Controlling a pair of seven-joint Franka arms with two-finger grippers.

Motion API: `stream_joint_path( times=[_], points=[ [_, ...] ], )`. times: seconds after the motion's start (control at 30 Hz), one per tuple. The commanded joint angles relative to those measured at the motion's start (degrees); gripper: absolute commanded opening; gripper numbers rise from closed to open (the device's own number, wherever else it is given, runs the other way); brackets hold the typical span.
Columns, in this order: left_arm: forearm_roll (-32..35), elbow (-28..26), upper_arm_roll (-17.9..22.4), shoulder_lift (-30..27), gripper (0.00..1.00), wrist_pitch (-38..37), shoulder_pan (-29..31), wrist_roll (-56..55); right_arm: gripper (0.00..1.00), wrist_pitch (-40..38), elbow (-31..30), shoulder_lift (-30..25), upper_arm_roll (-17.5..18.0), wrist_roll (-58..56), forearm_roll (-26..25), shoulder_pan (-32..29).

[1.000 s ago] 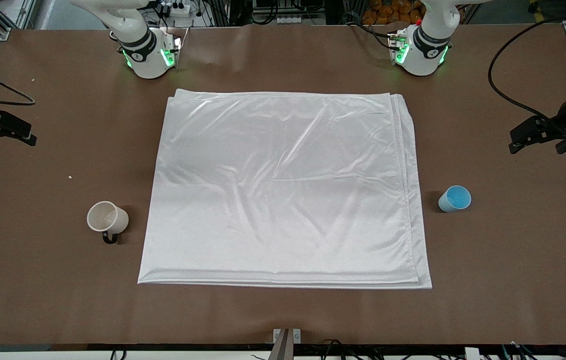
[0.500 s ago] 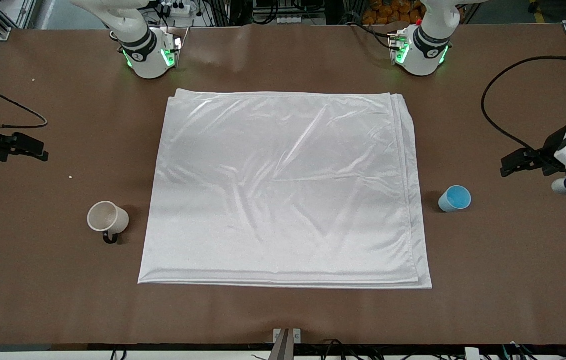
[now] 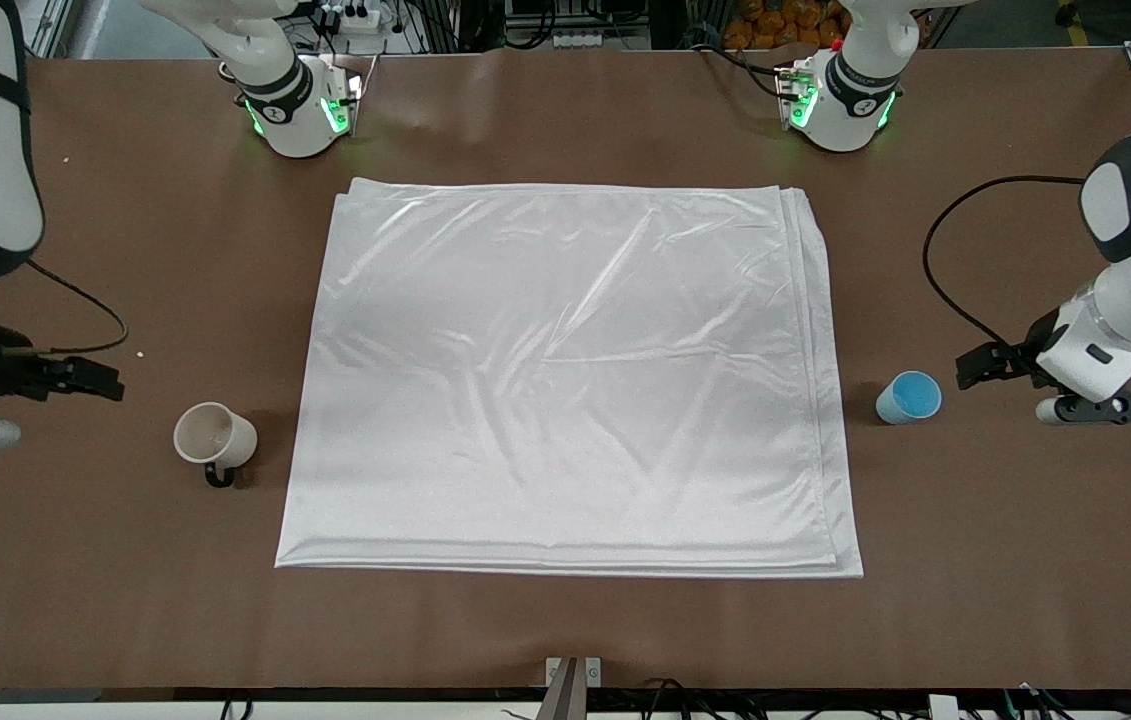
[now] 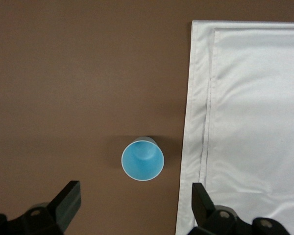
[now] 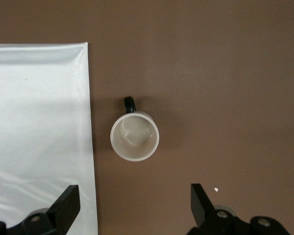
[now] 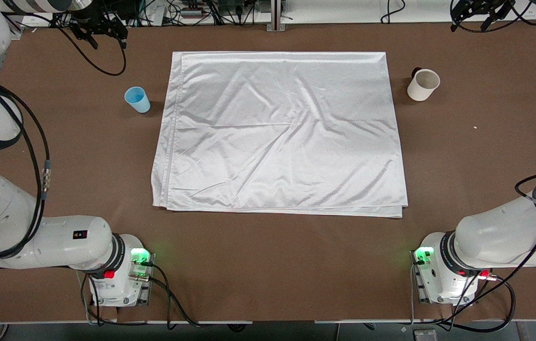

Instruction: Place blue cup into white mug on cloth

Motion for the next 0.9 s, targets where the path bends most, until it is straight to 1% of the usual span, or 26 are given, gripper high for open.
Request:
stream_joint_path(
  times=[0.0, 0.1, 0.2, 0.37, 0.5, 0.6, 0.87],
  points=[
    [-0.40, -5.71, 0.08, -1.43, 1.00, 4.95, 0.33, 0.62, 1.00, 5.87, 4.52, 7.40, 0.49, 0.47, 0.54, -1.14],
    [-0.40, -7.03, 0.08, -1.25, 1.00, 6.18, 0.42, 0.62, 1.00, 8.69, 6.27, 9.86, 0.58, 0.47, 0.63, -1.23],
    [-0.40, -7.91, 0.08, -1.08, 1.00, 7.06, 1.03, 0.62, 1.00, 9.31, 9.43, 13.20, 0.76, 0.82, 0.97, -0.97],
    [-0.31, -8.53, 0.08, 1.03, 1.00, 8.82, 1.48, 0.62, 1.00, 11.50, 13.04, 18.12, 0.93, 0.56, 2.65, -0.53],
    [-0.31, -8.96, 0.08, 2.44, 1.00, 10.05, 2.70, 0.70, 1.00, 13.96, 13.31, 21.03, 1.46, 0.30, 2.73, -0.17],
    [-0.31, -9.58, 0.08, 3.14, 1.00, 11.72, 2.97, 0.62, 1.00, 14.23, 13.31, 23.05, 1.46, -0.40, 2.73, 0.44],
    [-0.31, -12.12, 0.08, 5.51, 1.00, 17.87, 2.88, 0.70, 1.00, 14.23, 13.31, 25.95, 1.55, -1.37, 3.09, 1.76]
  ],
)
